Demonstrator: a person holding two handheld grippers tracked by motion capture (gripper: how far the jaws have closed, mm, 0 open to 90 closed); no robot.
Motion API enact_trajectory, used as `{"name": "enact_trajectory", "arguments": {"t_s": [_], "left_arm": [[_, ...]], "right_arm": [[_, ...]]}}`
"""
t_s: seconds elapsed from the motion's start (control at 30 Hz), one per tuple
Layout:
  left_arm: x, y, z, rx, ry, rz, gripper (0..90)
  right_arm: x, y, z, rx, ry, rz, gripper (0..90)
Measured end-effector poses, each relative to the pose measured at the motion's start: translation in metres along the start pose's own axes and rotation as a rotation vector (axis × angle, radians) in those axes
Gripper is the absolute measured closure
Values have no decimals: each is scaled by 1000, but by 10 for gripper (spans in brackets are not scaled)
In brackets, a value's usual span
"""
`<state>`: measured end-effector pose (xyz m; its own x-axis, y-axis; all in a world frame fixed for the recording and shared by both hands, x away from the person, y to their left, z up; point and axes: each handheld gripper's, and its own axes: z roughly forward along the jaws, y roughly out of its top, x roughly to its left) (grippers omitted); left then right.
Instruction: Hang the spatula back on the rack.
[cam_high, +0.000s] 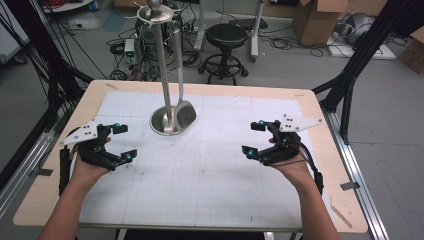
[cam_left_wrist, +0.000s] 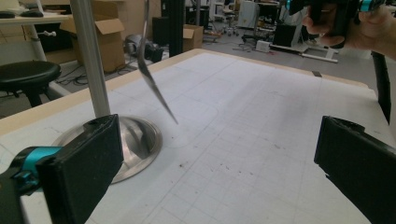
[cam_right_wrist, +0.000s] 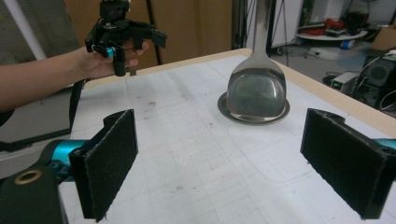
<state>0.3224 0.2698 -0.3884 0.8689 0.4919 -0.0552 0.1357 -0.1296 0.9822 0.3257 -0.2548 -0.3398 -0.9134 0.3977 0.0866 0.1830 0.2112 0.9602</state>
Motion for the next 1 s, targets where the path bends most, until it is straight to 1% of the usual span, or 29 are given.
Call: {"name": "enact_trajectory", "arguments": {"t_s": [0.07,0.17,0.23,0.3,0.37,0.43,0.6,0.7,0.73,0.87,1.0], "left_arm": [[0,-1,1,3,-4,1,17],[-1,-1,2,7,-3,-2,17],[-1,-2,2,8,0,0,17],[0,-2,2,8,-1,1,17],[0,-2,3,9,-4,-1,17],[0,-3,4,13,-9,0,17],[0,-6,6,18,-12,-6,17],[0,-6,5,16,-11,-10,17],[0,-6,5,18,-11,-8,17],[-1,-6,5,21,-14,-9,17],[-1,-6,6,27,-16,-7,17]], "right_arm": [[1,-9,-4,-15,-6,16,100],[0,-22,-9,-30,-24,27,99],[0,-27,-10,-6,-39,33,96],[1,-33,-10,17,-55,22,95],[2,-39,-10,26,-61,26,95],[1,-44,-11,28,-72,31,95],[-4,-56,-15,20,-102,71,95],[-4,-59,-16,23,-108,80,96],[-5,-59,-17,17,-112,73,96],[-5,-58,-17,12,-110,82,96],[-5,-59,-16,12,-110,80,96]]}}
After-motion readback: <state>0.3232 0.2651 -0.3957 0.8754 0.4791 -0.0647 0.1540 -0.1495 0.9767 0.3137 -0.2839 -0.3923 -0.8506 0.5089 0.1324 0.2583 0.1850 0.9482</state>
